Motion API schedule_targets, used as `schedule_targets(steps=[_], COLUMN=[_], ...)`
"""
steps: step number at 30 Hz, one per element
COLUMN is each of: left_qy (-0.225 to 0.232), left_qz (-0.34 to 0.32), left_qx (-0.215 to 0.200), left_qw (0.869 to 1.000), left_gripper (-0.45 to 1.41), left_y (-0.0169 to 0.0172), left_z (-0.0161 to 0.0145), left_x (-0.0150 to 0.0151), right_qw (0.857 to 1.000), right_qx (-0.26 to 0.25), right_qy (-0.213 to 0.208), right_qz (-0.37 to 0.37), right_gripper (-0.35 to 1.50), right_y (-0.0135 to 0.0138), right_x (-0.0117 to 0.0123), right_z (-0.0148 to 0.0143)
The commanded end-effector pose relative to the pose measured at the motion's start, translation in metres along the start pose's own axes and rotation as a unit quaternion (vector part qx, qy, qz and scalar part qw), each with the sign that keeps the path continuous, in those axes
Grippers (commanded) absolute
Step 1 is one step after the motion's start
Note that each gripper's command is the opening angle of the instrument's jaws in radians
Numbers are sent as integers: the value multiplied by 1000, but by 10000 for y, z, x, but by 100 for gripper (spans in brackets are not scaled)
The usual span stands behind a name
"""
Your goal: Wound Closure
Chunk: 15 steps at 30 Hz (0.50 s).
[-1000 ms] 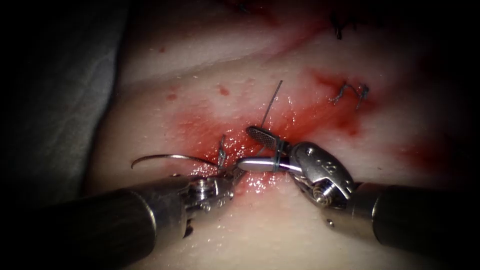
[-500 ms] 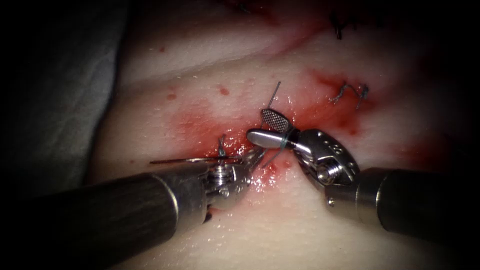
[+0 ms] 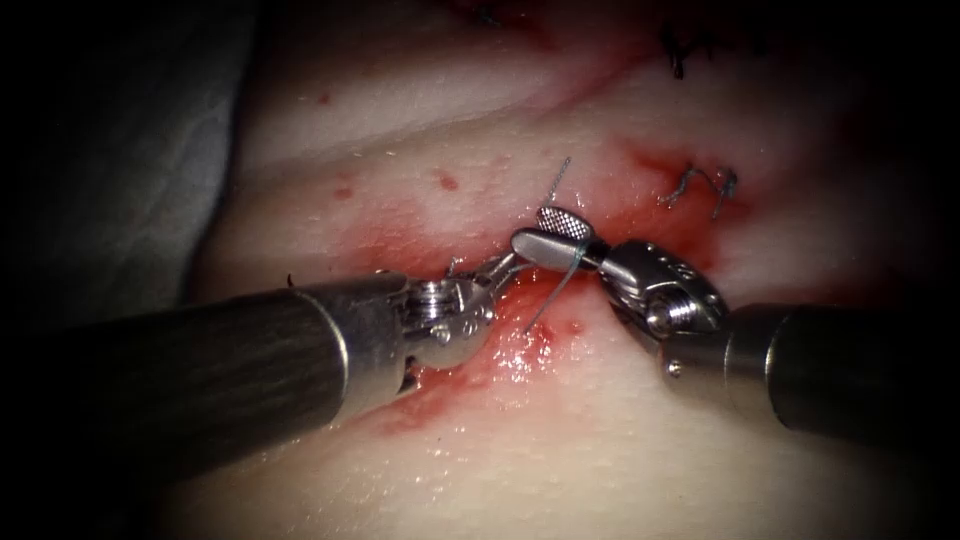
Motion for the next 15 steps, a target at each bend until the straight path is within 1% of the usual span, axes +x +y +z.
schedule_targets(steps=[1, 9, 10, 15], left_qy=[0, -1, -2, -2], left_qz=[0, -1, -1, -1], left_qx=[0, 0, 1, 1], left_qw=[1000, 1000, 1000, 1000], left_gripper=[-45, -45, -45, -45], left_y=[3, 3, 3, 1], left_z=[8, 10, 11, 13], left_x=[2, 4, 5, 5], right_qw=[1000, 1000, 1000, 1000], right_qx=[-5, -12, -14, -19], right_qy=[4, 6, 9, 14], right_qz=[2, 5, 6, 9], right_gripper=[37, 37, 41, 42], right_y=[1, 2, 2, 2], right_x=[-5, -6, -6, -6], right_z=[5, 4, 8, 16])
